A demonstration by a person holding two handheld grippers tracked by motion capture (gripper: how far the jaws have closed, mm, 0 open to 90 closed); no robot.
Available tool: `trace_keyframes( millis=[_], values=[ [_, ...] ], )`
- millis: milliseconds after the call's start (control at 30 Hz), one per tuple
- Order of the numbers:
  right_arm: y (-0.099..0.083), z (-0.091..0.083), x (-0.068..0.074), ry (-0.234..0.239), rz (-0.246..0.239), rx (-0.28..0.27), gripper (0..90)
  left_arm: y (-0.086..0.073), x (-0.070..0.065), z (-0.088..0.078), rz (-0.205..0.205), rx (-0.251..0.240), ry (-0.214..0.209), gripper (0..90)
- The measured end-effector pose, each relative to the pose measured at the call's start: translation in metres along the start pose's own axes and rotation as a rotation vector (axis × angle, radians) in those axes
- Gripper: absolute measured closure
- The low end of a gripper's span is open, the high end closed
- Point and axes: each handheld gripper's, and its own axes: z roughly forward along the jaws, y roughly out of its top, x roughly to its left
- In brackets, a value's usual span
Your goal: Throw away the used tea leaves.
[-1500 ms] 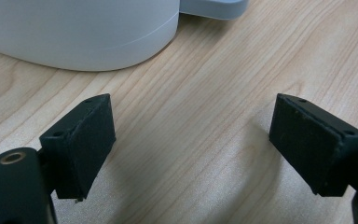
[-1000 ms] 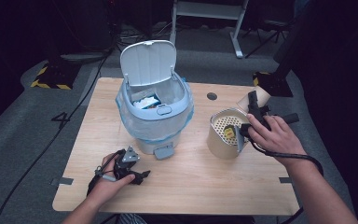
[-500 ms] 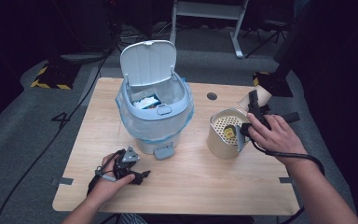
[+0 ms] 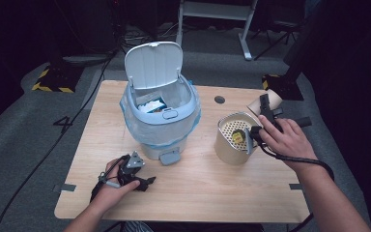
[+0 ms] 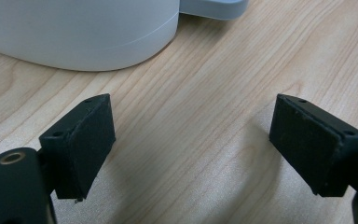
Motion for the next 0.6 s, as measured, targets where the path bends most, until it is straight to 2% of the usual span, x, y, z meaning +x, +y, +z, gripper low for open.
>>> trace_keyframes(
  millis=[67, 100, 200, 233, 267, 300, 400, 467, 500, 600],
  values=[
    [-0.002, 0.000, 0.000, 0.024, 0.054, -0.014, 31.3, 0.000, 0.000, 0.000, 0.000, 0.000, -0.001, 14.4],
    [-0.003, 0.001, -0.001, 0.047, 0.103, -0.030, 31.3, 0.000, 0.000, 0.000, 0.000, 0.000, 0.000, 14.3],
    [-0.012, 0.004, -0.003, 0.149, 0.323, -0.083, 31.2, 0.000, 0.000, 0.000, 0.004, 0.001, -0.001, 13.9],
    [-0.016, 0.005, -0.005, 0.192, 0.418, -0.109, 31.2, 0.000, 0.000, 0.000, 0.006, 0.001, 0.000, 13.9],
    [-0.020, 0.006, -0.006, 0.254, 0.531, -0.138, 31.1, 0.000, 0.000, 0.000, 0.006, 0.001, 0.000, 13.8],
    [-0.023, 0.007, -0.006, 0.297, 0.611, -0.158, 31.1, 0.000, 0.000, 0.000, 0.005, 0.001, -0.001, 13.8],
    [-0.033, 0.013, -0.003, 0.492, 1.032, -0.238, 30.9, 0.000, 0.000, 0.000, 0.006, 0.001, 0.000, 13.8],
    [-0.037, 0.016, -0.001, 0.602, 1.265, -0.298, 30.9, 0.000, 0.000, 0.000, 0.006, 0.001, 0.000, 13.8],
    [-0.038, 0.017, -0.001, 0.632, 1.338, -0.322, 30.8, 0.000, 0.000, 0.000, 0.006, 0.001, 0.000, 13.8],
    [-0.044, 0.022, 0.004, 0.763, 1.578, -0.414, 30.6, 0.000, 0.000, 0.000, 0.006, 0.002, -0.002, 13.6]
  ],
)
